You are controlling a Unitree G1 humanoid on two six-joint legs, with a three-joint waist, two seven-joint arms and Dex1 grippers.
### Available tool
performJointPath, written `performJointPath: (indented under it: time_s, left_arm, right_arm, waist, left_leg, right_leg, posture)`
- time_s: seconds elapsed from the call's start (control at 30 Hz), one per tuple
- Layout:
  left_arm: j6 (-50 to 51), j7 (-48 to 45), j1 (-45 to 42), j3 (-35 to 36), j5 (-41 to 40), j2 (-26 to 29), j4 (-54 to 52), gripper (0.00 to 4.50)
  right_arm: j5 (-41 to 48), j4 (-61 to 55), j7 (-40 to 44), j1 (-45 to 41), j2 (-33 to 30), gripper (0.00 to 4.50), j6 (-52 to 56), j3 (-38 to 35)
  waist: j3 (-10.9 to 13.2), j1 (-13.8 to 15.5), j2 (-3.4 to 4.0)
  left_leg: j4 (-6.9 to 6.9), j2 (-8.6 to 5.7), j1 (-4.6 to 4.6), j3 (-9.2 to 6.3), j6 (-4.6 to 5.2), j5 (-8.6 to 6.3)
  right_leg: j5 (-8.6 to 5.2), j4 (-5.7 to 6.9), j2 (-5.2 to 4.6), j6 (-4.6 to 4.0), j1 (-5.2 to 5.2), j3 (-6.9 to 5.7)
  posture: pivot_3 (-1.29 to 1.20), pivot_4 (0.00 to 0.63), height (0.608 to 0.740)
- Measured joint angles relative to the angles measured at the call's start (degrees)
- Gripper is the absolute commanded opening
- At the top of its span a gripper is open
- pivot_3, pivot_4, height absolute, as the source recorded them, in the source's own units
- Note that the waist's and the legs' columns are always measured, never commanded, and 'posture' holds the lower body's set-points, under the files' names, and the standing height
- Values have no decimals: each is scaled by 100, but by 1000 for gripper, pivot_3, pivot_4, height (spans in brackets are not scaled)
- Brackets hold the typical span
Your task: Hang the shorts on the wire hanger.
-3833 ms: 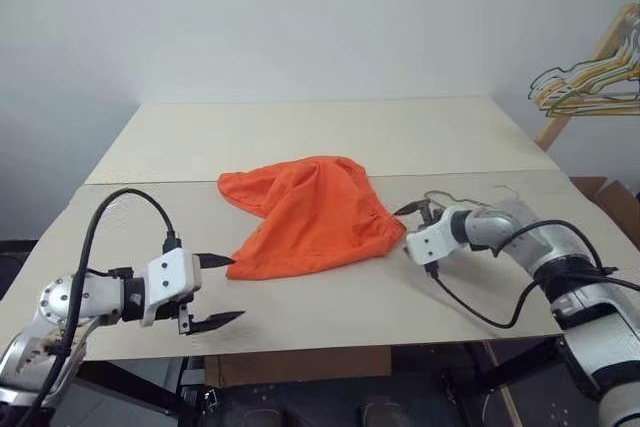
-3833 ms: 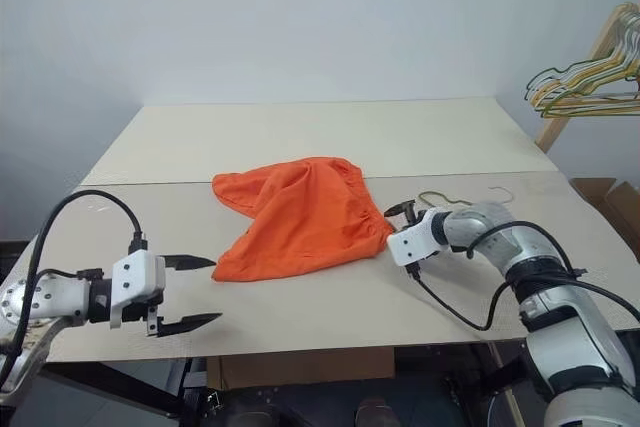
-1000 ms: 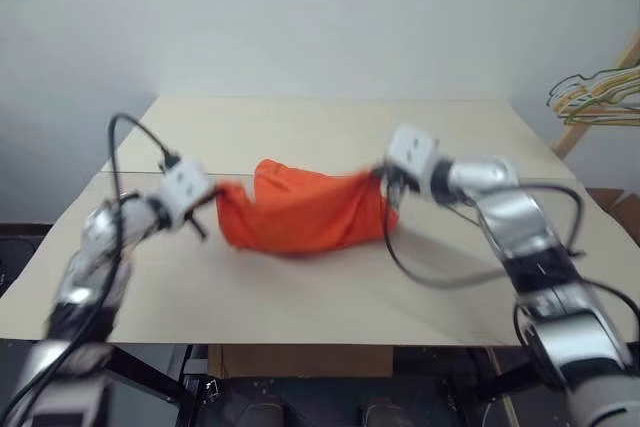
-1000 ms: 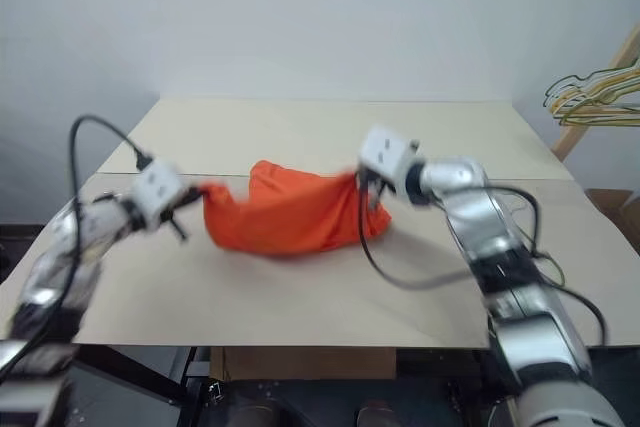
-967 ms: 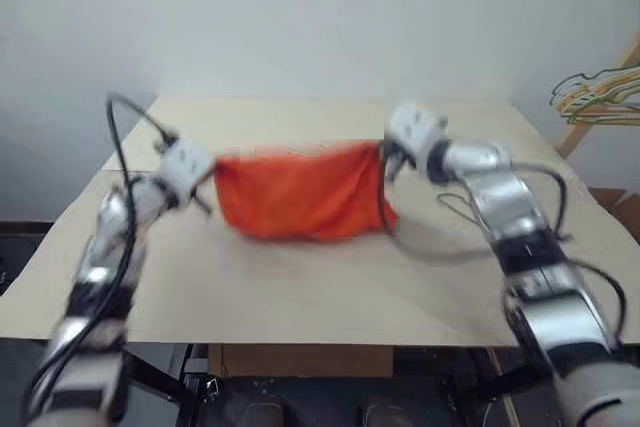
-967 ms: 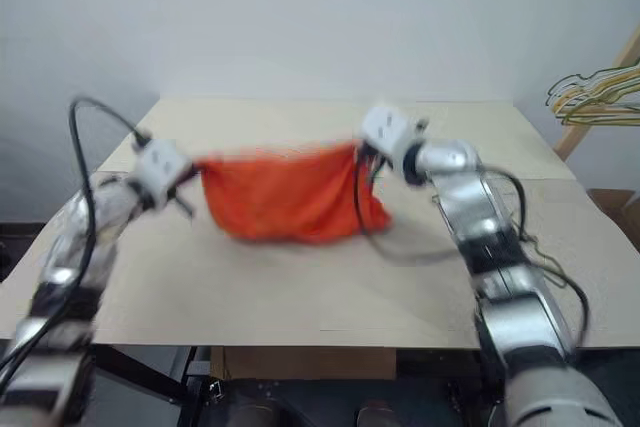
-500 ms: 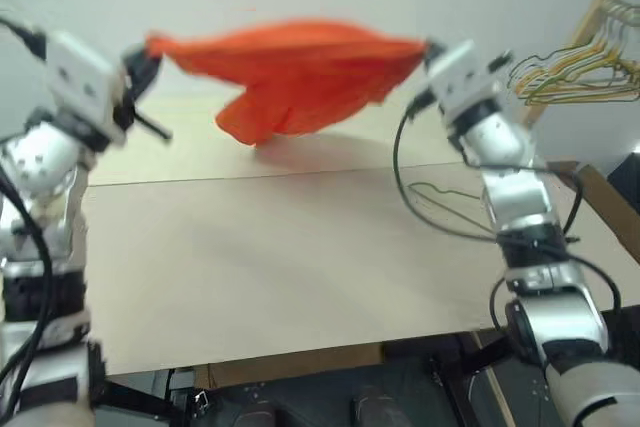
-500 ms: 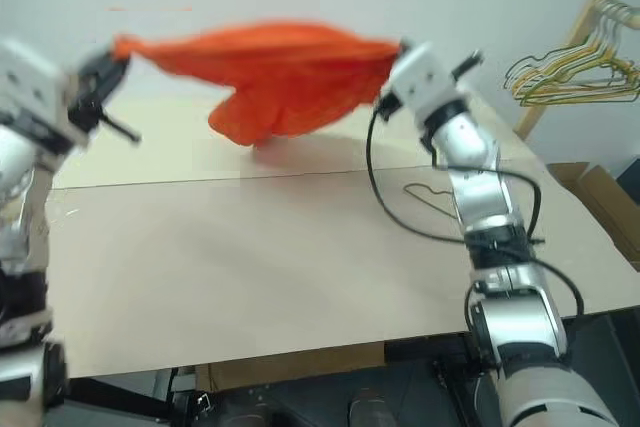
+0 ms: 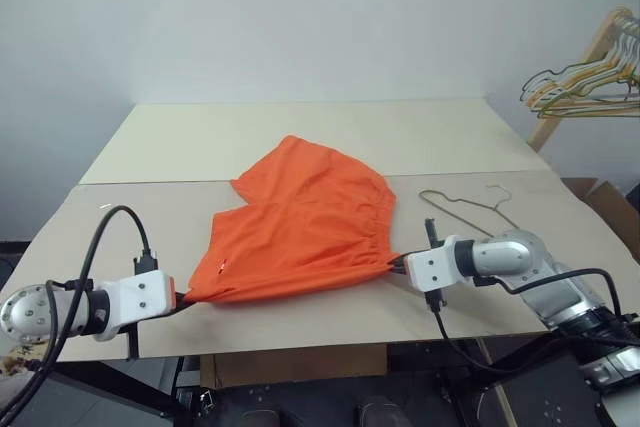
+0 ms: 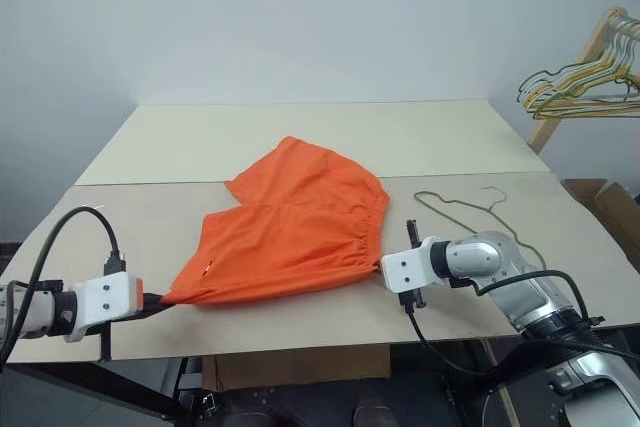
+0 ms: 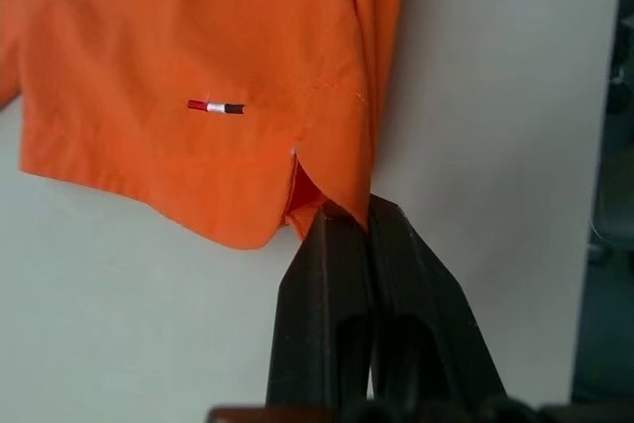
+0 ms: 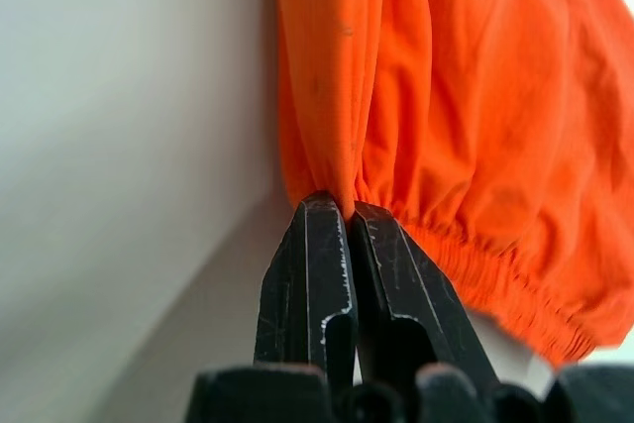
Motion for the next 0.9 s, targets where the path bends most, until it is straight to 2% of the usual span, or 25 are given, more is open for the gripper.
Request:
performJointPath:
  time_s: [0.17, 0.33, 0.43, 0.6, 0.8, 0.83, 0.9]
  left_arm:
    - [285, -249, 151, -5, -64, 57, -443, 61]
    - [543, -299, 172, -20, -51, 112, -725, 61]
    - [655, -263, 100, -142, -31, 60, -699, 679]
    - [628, -263, -59, -367, 75, 15, -641, 2142]
    - [619, -332, 44, -384, 77, 22, -684, 4040]
    - [612, -360, 126, -374, 76, 34, -687, 4425]
    - [612, -402, 195, -364, 77, 44, -688, 4472]
  right_arm:
    - [122, -57, 544, 1, -200, 0, -109, -3]
    - [27, 10, 729, 1, -246, 0, -245, -2]
    - [-129, 84, 536, 2, -108, 824, -239, -8]
    - [-171, -16, 523, 214, -299, 2420, 53, -166]
    - [734, -82, 972, 540, -784, 4487, 516, -889]
    - [887, -44, 1028, 551, -875, 4500, 610, -1057]
    - [1060, 75, 1096, 555, -959, 4500, 745, -1267]
  waist:
    - [0, 44, -1]
    - [0, 39, -1]
    - [1, 17, 0]
    - [1, 32, 0]
    - [1, 4, 0]
    - [1, -10, 0]
    - [1, -16, 0]
  left_leg:
    - [0, 12, -1, 33, 2, -2]
    - [0, 18, 2, 37, 2, -1]
    - [0, 25, 3, 41, 2, -2]
    - [0, 27, -3, 42, 3, -3]
    - [0, 39, 5, 46, 4, -4]
    - [-1, 43, 7, 47, 5, -5]
    - [-1, 49, 8, 47, 7, -7]
  right_leg:
    - [0, 1, 6, -3, -4, 1]
    - [1, 2, 13, -6, -4, 3]
    - [2, 2, 22, -11, -5, 5]
    - [2, -4, 23, -11, -6, 5]
    - [4, -4, 34, -19, -3, 8]
    - [2, -4, 38, -22, -3, 8]
    - [2, -5, 46, -26, -3, 8]
  posture:
    - [12, 0, 740]
    - [-11, 0, 740]
    - [-31, 0, 740]
    - [-22, 0, 740]
    - [-44, 0, 740]
    - [-44, 0, 740]
    - [-52, 0, 740]
